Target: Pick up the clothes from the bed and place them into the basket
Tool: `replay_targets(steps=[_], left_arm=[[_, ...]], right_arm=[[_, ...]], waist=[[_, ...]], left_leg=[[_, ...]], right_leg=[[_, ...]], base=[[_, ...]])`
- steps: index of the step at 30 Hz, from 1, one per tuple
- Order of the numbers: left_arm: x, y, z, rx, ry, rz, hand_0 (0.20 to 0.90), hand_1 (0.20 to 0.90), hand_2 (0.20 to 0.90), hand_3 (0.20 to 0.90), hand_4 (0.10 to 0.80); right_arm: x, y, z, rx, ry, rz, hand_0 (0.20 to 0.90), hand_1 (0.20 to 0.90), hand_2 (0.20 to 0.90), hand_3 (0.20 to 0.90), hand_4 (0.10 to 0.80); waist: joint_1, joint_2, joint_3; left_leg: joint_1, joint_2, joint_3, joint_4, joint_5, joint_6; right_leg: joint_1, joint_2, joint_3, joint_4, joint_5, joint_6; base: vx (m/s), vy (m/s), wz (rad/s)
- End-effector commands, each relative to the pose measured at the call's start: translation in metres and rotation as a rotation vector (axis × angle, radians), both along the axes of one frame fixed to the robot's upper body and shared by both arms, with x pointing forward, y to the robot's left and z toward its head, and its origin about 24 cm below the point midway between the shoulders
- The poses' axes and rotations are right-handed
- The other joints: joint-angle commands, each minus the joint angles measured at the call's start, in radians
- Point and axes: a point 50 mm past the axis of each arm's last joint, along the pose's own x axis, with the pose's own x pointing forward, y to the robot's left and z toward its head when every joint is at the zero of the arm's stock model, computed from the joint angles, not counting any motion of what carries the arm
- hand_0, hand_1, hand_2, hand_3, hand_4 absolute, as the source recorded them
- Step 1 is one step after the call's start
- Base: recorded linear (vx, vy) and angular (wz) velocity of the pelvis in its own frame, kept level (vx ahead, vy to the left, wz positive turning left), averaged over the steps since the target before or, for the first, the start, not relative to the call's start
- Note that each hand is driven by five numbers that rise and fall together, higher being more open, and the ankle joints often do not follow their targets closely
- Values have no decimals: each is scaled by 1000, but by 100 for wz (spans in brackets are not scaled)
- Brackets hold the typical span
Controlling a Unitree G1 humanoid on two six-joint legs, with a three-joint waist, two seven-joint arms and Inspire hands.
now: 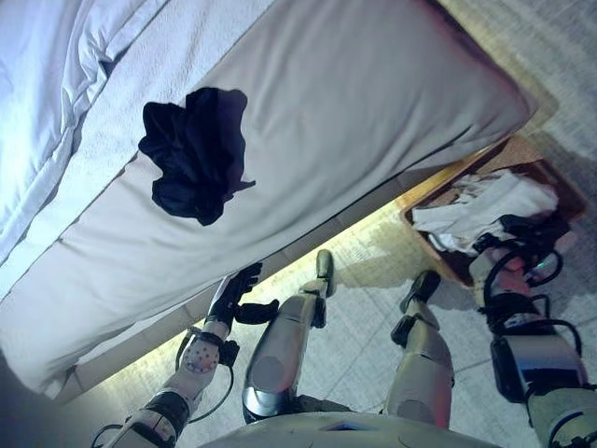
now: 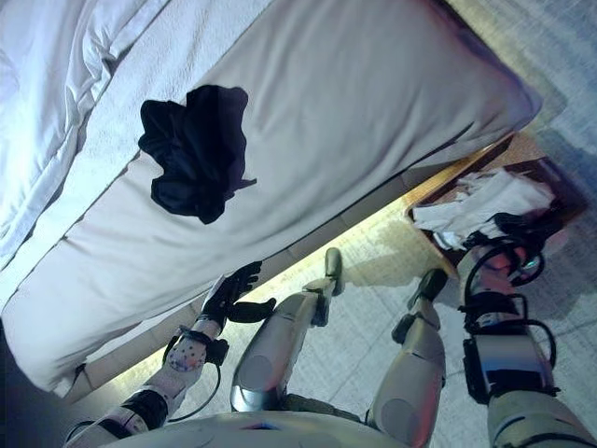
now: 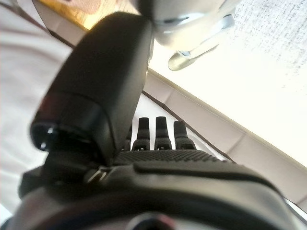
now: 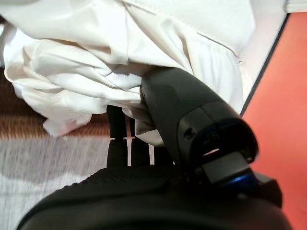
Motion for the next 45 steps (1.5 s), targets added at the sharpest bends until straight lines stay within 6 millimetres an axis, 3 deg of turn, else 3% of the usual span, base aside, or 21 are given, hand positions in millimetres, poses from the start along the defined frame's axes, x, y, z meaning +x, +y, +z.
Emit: replay_targets(steps=[1, 3, 7, 10, 16, 21, 23, 24, 25, 30, 31, 33, 35, 38, 39, 40, 45], left_arm=[[-11, 11, 5, -18, -48, 23, 900, 900, 900, 900, 800], [-9, 11, 9, -31, -66, 14, 900, 900, 900, 900, 800], [-8, 8, 12, -53, -83, 12, 900, 900, 900, 900, 800], [-9, 6, 12, -71, -84, 17, 900, 900, 900, 900, 800], [-10, 10, 11, -87, -68, 23, 900, 900, 900, 900, 800], [-13, 15, 6, -80, -32, 35, 900, 900, 900, 900, 800], [-16, 22, 2, -62, -4, 54, 900, 900, 900, 900, 800], [-16, 22, 1, -62, -2, 60, 900, 900, 900, 900, 800], [-17, 26, -1, -54, 13, 75, 900, 900, 900, 900, 800], [-27, 38, -10, -19, 75, 134, 900, 900, 900, 900, 800], [-29, 40, -12, -12, 89, 147, 900, 900, 900, 900, 800], [-45, 50, -21, 39, 141, 176, 900, 900, 900, 900, 800], [-53, 55, -25, 70, 173, 179, 900, 900, 900, 900, 800], [-59, 54, -31, 118, 222, 115, 900, 900, 900, 900, 800], [-60, 54, -31, 119, 222, 115, 900, 900, 900, 900, 800], [-63, 54, -37, 103, 269, 147, 900, 900, 900, 900, 800], [-81, 61, -45, 125, 314, 262, 900, 900, 900, 900, 800]], right_arm=[[2, -29, 55, -148, -105, -12, 900, 900, 900, 900, 800], [3, -37, 74, -169, -123, -34, 900, 900, 900, 900, 800], [5, -43, 91, -187, -126, -53, 900, 900, 900, 900, 800], [4, -46, 95, -187, -118, -52, 900, 900, 900, 900, 800], [3, -45, 85, -158, -106, -14, 900, 900, 900, 900, 800], [0, -38, 52, -134, -28, 70, 900, 900, 900, 900, 800], [-6, -24, 16, -92, 38, 156, 900, 900, 900, 900, 800], [-6, -22, 12, -81, 46, 177, 900, 900, 900, 900, 800], [-9, -11, -10, -41, 85, 248, 900, 900, 900, 900, 800], [-25, 24, -65, 33, 180, 423, 900, 900, 900, 900, 800], [-26, 31, -71, 38, 184, 465, 900, 900, 900, 900, 800], [-36, 61, -98, 42, 264, 627, 900, 900, 900, 900, 800], [-48, 77, -116, 70, 325, 723, 900, 900, 900, 900, 800], [-70, 85, -136, 117, 370, 767, 900, 900, 900, 900, 800], [-70, 86, -136, 118, 371, 768, 900, 900, 900, 900, 800], [-74, 93, -141, 135, 382, 811, 900, 900, 900, 900, 800], [-83, 119, -159, 215, 437, 942, 900, 900, 900, 900, 800]], waist=[[-3, 61, -24], [-5, 82, -11], [-16, 102, 2], [-22, 115, 9], [-29, 111, 4], [-28, 87, -29], [-21, 64, -56], [-22, 55, -64], [-17, 40, -81], [12, -17, -145], [17, -32, -158], [40, -66, -190], [51, -89, -214], [38, -114, -255], [37, -114, -254], [35, -131, -278], [66, -178, -352]], left_leg=[[-114, 0, -91, 80, 34, -66], [-126, -3, -83, 74, 41, -64], [-132, -6, -72, 64, 50, -66], [-122, -7, -69, 54, 54, -74], [-79, 7, -67, 15, 64, -89], [-19, 27, -73, -17, 77, -103], [15, 47, -75, -47, 113, -103], [30, 46, -85, -51, 93, -113], [48, 61, -79, -78, 126, -110], [128, 99, -100, -162, 154, -127], [149, 100, -112, -176, 138, -138], [178, 119, -123, -203, 170, -154], [198, 146, -80, -215, 185, -161], [222, 219, 71, -180, 200, -173], [223, 218, 70, -180, 200, -173], [248, 217, 115, -183, 180, -166], [318, 135, 87, -206, 103, -113]], right_leg=[[40, 24, 4, 109, -149, 7], [-5, 10, 14, 138, -153, 12], [-46, 6, 35, 164, -158, 13], [-42, 9, 42, 161, -162, 10], [-8, 18, 30, 135, -162, 9], [52, 36, 6, 122, -172, 1], [100, 55, -32, 89, -147, -15], [115, 58, -21, 89, -172, -5], [143, 70, -50, 61, -145, -19], [268, 111, -107, -9, -148, -33], [293, 118, -98, -14, -177, -26], [374, 147, -127, -47, -193, -38], [432, 152, -170, -62, -204, -45], [520, 139, -279, -86, -202, -49], [523, 139, -280, -89, -201, -48], [554, 133, -310, -100, -188, -37], [635, 118, -292, -130, -163, -1]], base=[[-66, 23, 6], [-81, 28, -5], [-52, 43, -5], [3, 27, -6], [-3, -11, -4], [34, -35, 1], [50, -101, 16], [15, -106, 21], [71, -105, 15], [80, -132, 18], [178, -150, 21], [192, -178, 29], [138, -125, 34], [109, -32, 97], [135, 136, 104], [195, 196, 77], [292, 240, 51]])
